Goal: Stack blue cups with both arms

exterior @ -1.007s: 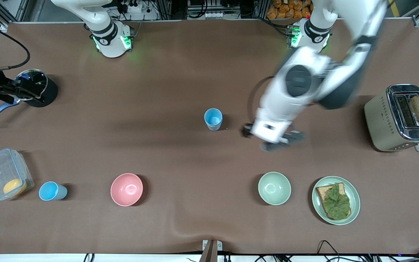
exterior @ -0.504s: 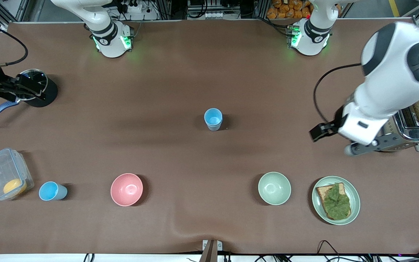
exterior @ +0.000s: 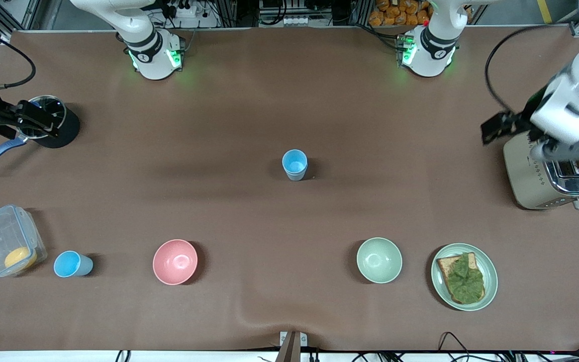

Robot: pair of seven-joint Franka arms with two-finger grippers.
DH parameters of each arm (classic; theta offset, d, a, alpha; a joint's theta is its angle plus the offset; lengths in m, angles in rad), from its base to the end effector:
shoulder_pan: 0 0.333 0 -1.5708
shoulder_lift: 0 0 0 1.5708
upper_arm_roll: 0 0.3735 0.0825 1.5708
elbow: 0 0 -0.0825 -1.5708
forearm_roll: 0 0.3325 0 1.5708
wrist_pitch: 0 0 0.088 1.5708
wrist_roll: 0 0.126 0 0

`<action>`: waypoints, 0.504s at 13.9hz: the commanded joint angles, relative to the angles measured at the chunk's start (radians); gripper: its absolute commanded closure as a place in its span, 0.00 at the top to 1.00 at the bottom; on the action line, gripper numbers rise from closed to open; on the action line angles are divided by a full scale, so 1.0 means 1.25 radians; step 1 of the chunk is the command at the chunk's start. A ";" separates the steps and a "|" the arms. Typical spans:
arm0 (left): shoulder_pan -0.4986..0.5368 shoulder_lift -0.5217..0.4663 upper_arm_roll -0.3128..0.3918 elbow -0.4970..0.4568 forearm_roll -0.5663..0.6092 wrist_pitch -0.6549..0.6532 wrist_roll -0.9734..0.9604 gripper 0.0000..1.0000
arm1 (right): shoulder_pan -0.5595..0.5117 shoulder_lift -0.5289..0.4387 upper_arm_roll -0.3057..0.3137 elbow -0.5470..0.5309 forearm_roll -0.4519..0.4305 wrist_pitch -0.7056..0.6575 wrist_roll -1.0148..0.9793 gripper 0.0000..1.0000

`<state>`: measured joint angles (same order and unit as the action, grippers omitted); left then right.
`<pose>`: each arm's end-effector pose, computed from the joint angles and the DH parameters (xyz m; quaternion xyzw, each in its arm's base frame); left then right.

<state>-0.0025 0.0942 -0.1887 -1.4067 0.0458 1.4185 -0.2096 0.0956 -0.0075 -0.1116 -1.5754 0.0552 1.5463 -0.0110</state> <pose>0.5129 -0.0863 0.6706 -0.9990 -0.0118 0.0368 0.0217 0.4973 -0.0012 0.6629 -0.9995 0.0021 0.0104 0.0282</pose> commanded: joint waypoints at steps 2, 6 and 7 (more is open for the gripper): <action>0.000 -0.063 0.024 -0.039 -0.016 -0.022 0.060 1.00 | 0.019 -0.012 -0.015 -0.007 -0.004 -0.011 0.006 1.00; 0.002 -0.079 0.059 -0.033 -0.033 -0.045 0.142 1.00 | 0.019 -0.012 -0.020 -0.006 -0.009 -0.010 0.000 1.00; 0.002 -0.078 0.060 -0.031 -0.032 -0.044 0.141 1.00 | 0.019 -0.010 -0.021 -0.005 -0.011 -0.010 -0.002 1.00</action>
<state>-0.0004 0.0218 -0.1239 -1.4271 0.0309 1.3708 -0.0589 0.1002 -0.0075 -0.1186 -1.5758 0.0551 1.5408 -0.0111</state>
